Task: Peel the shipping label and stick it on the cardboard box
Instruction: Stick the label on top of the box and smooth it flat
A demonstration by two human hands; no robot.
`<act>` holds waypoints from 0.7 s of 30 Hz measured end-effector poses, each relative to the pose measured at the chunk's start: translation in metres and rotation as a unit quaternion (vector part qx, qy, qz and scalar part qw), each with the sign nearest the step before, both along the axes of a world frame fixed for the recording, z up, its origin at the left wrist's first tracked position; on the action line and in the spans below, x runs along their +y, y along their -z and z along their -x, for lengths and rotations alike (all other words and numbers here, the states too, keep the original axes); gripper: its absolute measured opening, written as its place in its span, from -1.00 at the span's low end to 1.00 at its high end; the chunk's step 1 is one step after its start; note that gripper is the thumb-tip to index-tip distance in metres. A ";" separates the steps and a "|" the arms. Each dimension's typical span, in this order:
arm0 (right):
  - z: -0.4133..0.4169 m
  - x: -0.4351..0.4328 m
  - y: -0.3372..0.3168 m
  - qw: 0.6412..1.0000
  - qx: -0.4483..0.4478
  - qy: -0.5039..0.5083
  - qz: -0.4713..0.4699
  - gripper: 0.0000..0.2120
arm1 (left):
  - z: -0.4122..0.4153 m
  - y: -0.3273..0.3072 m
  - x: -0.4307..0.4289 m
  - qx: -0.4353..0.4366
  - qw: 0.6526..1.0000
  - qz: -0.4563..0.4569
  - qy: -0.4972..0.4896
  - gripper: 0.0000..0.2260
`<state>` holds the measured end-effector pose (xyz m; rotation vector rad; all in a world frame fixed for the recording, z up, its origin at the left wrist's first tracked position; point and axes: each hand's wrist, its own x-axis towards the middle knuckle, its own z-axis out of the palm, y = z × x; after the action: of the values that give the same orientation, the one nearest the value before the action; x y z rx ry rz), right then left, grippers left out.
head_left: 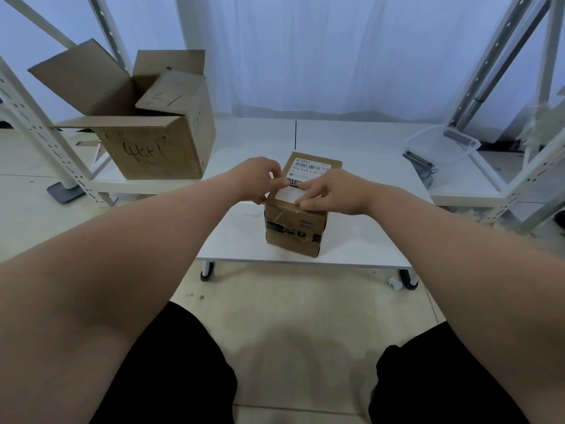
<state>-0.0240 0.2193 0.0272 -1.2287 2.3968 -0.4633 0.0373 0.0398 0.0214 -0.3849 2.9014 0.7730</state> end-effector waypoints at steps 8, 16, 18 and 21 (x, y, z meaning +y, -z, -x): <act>0.003 0.001 0.009 0.981 0.060 0.164 -0.081 -0.50 | 0.009 0.007 0.009 -0.065 0.993 -0.041 -0.089 -0.64; 0.001 -0.003 0.006 0.960 -0.176 0.214 -0.032 -0.22 | 0.004 0.009 -0.010 -0.126 0.981 -0.147 -0.017 -0.48; 0.004 -0.001 0.006 0.958 -0.195 0.208 -0.031 -0.17 | 0.001 0.009 -0.013 -0.132 0.978 -0.161 -0.001 -0.38; 0.007 -0.001 0.007 0.952 -0.215 0.219 -0.012 -0.17 | -0.004 0.006 -0.011 -0.118 0.977 -0.175 0.014 -0.29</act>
<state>-0.0314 0.2182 0.0199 -0.5005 2.2620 -0.7428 0.0412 0.0286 0.0155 -0.3664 2.4833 1.1239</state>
